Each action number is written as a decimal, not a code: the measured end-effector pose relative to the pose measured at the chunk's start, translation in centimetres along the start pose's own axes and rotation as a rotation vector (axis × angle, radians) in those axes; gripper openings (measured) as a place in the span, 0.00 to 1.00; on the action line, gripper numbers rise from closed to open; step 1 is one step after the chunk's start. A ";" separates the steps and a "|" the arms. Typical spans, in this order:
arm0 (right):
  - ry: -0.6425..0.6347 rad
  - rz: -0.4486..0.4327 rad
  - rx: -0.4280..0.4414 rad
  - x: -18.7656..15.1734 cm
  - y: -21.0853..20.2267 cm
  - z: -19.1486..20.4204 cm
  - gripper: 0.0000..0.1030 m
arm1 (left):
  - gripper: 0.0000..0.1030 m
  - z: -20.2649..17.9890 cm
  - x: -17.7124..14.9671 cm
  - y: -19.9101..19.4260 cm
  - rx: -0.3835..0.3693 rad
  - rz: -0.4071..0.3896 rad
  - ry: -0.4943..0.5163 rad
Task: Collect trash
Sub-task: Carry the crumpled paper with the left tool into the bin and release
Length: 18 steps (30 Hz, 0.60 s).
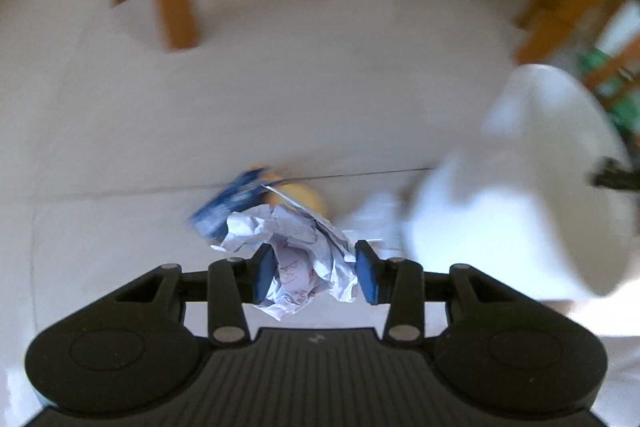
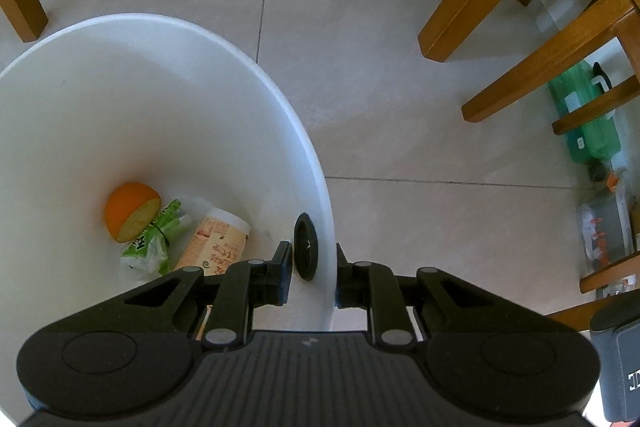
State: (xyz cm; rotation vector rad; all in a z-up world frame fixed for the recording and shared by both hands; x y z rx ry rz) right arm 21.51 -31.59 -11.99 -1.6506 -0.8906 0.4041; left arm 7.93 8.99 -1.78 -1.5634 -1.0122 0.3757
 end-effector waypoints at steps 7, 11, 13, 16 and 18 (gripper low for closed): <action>0.015 -0.002 0.024 0.1 0.1 -0.3 0.19 | 0.41 -10.4 0.6 -5.3 -0.177 -0.025 0.184; 0.030 -0.005 0.049 0.0 0.1 -0.6 0.18 | 0.44 -15.3 0.2 -6.7 -0.237 -0.042 0.241; 0.037 -0.007 0.063 -0.1 0.2 -0.7 0.17 | 0.59 -17.7 -0.1 -6.9 -0.243 -0.034 0.265; 0.040 -0.008 0.079 -0.2 0.2 -0.8 0.16 | 0.76 -19.0 -0.8 -7.5 -0.245 -0.055 0.293; 0.040 -0.008 0.089 -0.3 0.2 -0.9 0.15 | 0.87 -18.9 -0.9 -7.1 -0.216 -0.079 0.302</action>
Point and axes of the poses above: each gripper's, at about its wrist camera, not at the fingertips, and y roughly the way its jaws point, z to its left, x to its top, the point moved 6 cm from there along y, roughly the way its jaws point, and after that the axes turned 15 degrees about -y, right-handed, at the moved point
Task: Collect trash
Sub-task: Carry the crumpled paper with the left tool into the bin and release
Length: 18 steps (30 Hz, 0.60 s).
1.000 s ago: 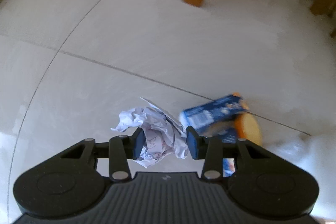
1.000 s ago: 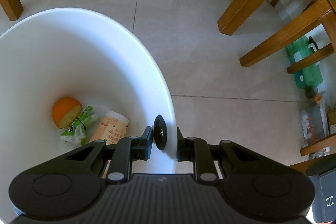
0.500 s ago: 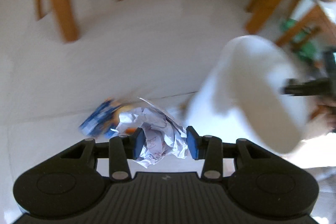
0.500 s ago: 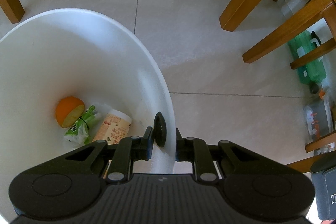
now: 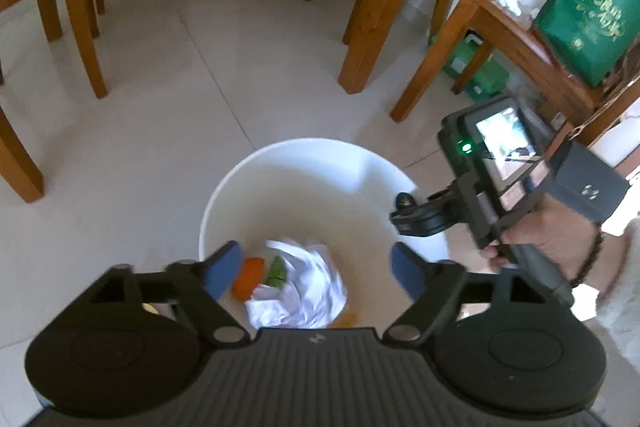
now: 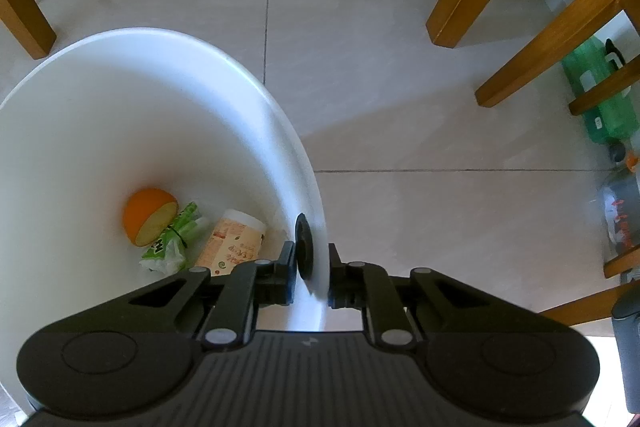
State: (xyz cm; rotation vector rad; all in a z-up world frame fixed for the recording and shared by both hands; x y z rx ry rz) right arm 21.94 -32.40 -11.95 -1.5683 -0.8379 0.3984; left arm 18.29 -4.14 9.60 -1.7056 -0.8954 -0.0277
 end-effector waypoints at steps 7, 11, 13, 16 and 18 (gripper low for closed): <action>0.007 0.002 0.021 0.1 0.1 -0.3 0.15 | 0.89 0.7 -0.6 1.8 0.075 -0.032 0.003; 0.003 0.005 0.016 0.1 0.2 -0.1 0.15 | 0.91 2.8 -0.6 1.8 0.103 -0.047 -0.049; 0.000 0.005 0.016 0.1 0.2 -0.1 0.15 | 0.92 4.1 -0.8 1.8 0.117 -0.054 -0.085; -0.003 0.005 0.013 0.1 0.1 0.0 0.15 | 0.93 6.0 -1.2 1.6 0.137 -0.071 -0.134; -0.004 0.006 0.012 0.1 0.0 0.0 0.15 | 0.93 7.2 -1.6 1.6 0.152 -0.078 -0.177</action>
Point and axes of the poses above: each gripper's, at about its wrist camera, not at the fingertips, and y roughly the way its jaws point, z to its left, x to its top, the point moved 6 cm from there along y, roughly the way its jaws point, and after that the axes turned 15 degrees about -y, right-handed, at the moved point
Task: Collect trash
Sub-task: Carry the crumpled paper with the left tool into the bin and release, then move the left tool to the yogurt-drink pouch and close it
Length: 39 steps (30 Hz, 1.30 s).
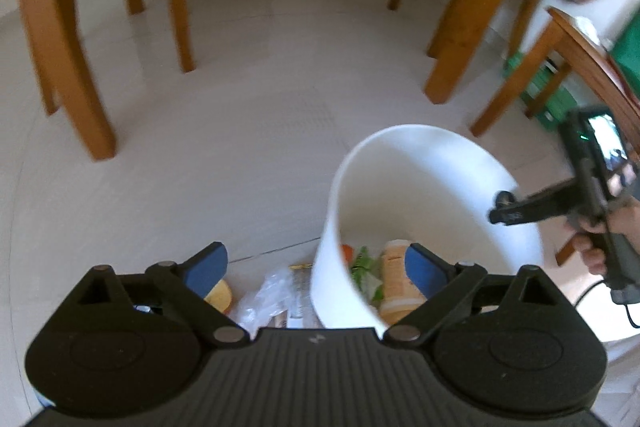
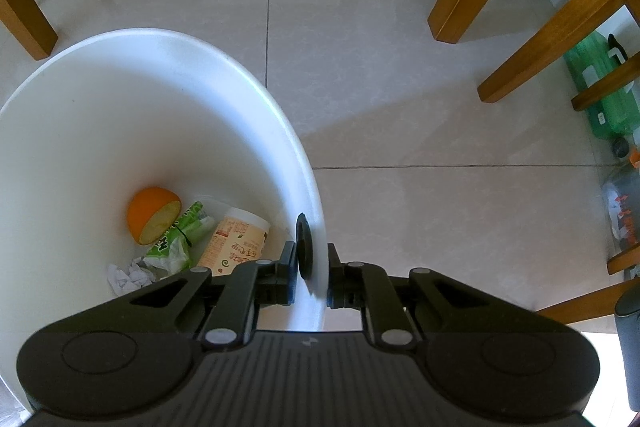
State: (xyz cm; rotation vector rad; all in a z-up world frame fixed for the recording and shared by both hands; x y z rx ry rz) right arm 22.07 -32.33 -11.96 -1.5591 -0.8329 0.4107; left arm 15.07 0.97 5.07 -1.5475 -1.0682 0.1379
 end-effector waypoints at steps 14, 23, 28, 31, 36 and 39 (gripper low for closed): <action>-0.024 -0.005 -0.011 -0.3 -0.1 0.3 0.15 | 0.93 11.1 -4.4 5.5 0.227 0.030 -0.338; -0.032 -0.002 -0.022 -0.3 0.0 0.3 0.16 | 0.93 16.0 -7.6 11.3 0.317 0.085 -0.455; -0.038 -0.002 -0.033 -0.2 0.0 0.4 0.17 | 0.93 17.1 -8.8 14.2 0.347 0.098 -0.481; -0.044 -0.001 -0.040 -0.1 0.1 0.5 0.17 | 0.93 17.5 -9.2 15.5 0.352 0.098 -0.486; -0.050 -0.002 -0.043 -0.1 0.2 0.5 0.17 | 0.93 18.3 -9.7 17.8 0.357 0.109 -0.509; -0.054 -0.003 -0.048 0.0 0.2 0.5 0.18 | 0.93 18.8 -10.1 19.0 0.362 0.115 -0.532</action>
Point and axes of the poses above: each gripper's, at about its wrist camera, not at the fingertips, and y roughly the way its jaws point, z to its left, x to its top, the point moved 6 cm from there along y, roughly the way its jaws point, and after that the axes turned 15 degrees about -y, right-handed, at the moved point
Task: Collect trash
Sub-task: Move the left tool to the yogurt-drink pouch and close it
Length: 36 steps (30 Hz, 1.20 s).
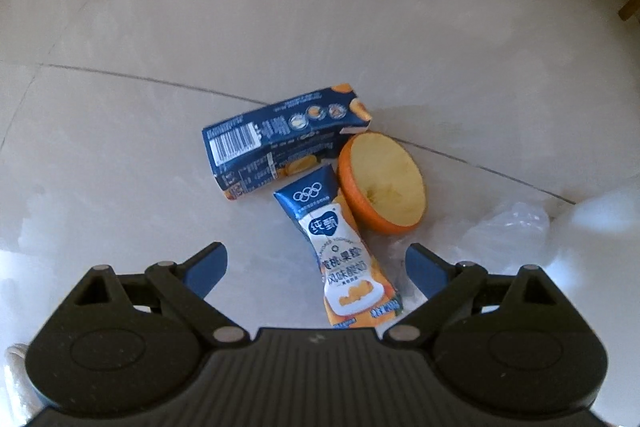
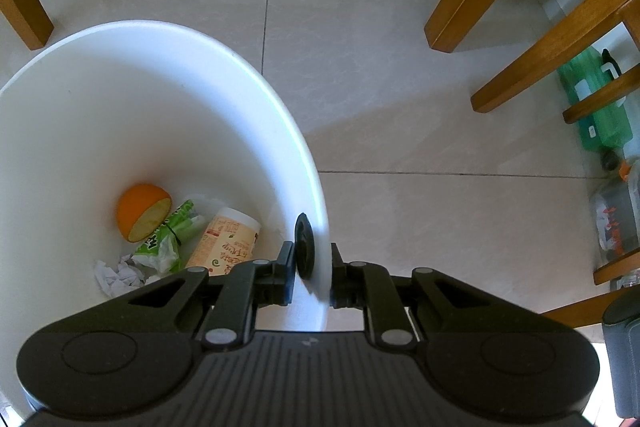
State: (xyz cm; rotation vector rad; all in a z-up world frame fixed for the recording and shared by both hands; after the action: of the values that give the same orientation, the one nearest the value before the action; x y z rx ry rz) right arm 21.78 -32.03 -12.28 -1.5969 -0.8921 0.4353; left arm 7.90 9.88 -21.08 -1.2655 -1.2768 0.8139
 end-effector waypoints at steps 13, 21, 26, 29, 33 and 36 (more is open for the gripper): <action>-0.020 0.000 -0.016 0.1 0.0 0.2 0.19 | 0.94 4.2 -1.1 2.0 0.069 0.008 -0.047; -0.028 -0.001 -0.020 0.1 0.1 0.4 0.19 | 0.93 3.9 -0.7 1.9 -0.002 -0.088 0.015; -0.038 0.002 -0.025 0.0 0.3 0.4 0.20 | 0.72 2.6 -1.3 2.4 -0.009 -0.135 0.093; -0.043 0.004 -0.027 0.0 0.4 0.4 0.20 | 0.65 2.3 -1.8 3.2 -0.010 -0.135 0.100; -0.053 0.019 -0.023 0.0 0.8 0.6 0.19 | 0.51 1.9 -2.1 3.7 -0.027 -0.125 0.092; -0.074 0.018 -0.033 0.0 0.9 0.8 0.19 | 0.37 1.7 -2.1 3.8 -0.026 -0.123 0.092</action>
State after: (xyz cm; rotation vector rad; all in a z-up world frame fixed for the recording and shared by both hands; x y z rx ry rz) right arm 21.52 -31.52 -13.27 -1.6292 -0.9459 0.4975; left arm 6.64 8.99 -25.45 -1.2181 -1.2811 0.6462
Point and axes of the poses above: each gripper's, at about its wrist camera, not at the fingertips, and y roughly the way its jaws point, z to its left, x to its top, the point moved 6 cm from there along y, roughly the way its jaws point, and after that the axes turned 15 degrees about -y, right-handed, at the moved point
